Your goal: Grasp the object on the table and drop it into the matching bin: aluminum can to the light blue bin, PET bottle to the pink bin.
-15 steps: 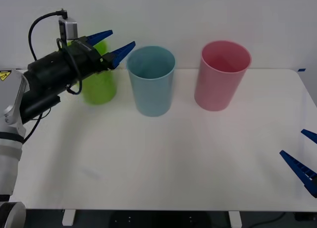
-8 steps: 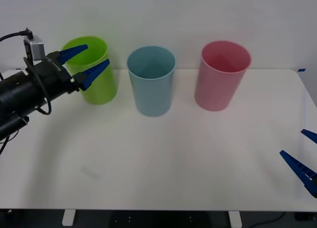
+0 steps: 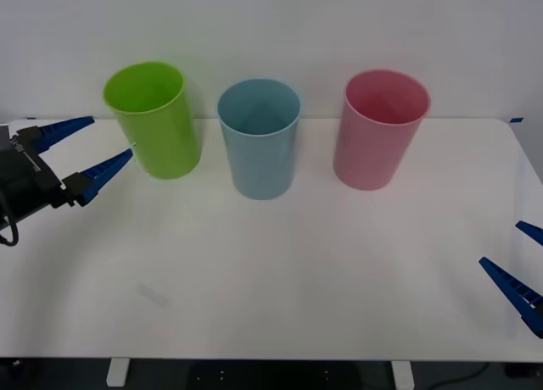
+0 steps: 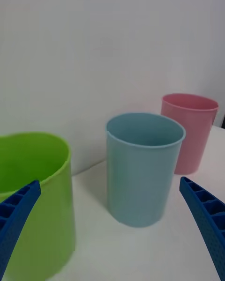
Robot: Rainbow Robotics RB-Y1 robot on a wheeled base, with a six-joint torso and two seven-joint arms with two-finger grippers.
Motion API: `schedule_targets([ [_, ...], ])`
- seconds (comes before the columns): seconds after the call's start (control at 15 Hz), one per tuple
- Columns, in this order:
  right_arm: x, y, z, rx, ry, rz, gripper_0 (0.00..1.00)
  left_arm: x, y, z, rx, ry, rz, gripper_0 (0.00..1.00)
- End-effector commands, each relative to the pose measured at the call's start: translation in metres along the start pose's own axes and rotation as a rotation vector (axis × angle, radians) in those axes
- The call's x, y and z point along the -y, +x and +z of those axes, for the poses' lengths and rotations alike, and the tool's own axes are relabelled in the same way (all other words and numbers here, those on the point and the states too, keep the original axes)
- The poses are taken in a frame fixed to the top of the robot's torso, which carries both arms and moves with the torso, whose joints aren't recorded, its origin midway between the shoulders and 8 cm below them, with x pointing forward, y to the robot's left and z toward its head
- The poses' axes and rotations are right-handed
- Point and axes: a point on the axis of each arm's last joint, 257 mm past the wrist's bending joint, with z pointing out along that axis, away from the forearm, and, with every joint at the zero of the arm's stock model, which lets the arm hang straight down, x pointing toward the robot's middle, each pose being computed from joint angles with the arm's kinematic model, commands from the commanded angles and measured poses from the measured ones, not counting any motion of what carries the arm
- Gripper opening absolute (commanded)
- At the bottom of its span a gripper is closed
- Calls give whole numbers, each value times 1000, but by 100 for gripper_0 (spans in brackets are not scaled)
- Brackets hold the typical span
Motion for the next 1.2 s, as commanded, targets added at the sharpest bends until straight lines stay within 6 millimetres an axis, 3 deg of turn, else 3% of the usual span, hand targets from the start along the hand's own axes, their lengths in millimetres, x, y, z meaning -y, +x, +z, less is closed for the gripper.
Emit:
schedule_targets([
  [0.07,0,0,0,0,0,0,100,-11,18,-28,-68,-32,52,100],
  [0.67,0,0,0,0,0,0,100,-24,51,-106,-135,-131,-1,100],
  [0.93,0,0,0,0,0,0,100,-21,59,-124,-138,-152,-36,100],
  [1.2,0,0,0,0,0,0,100,-19,64,-130,-142,-157,-53,100],
])
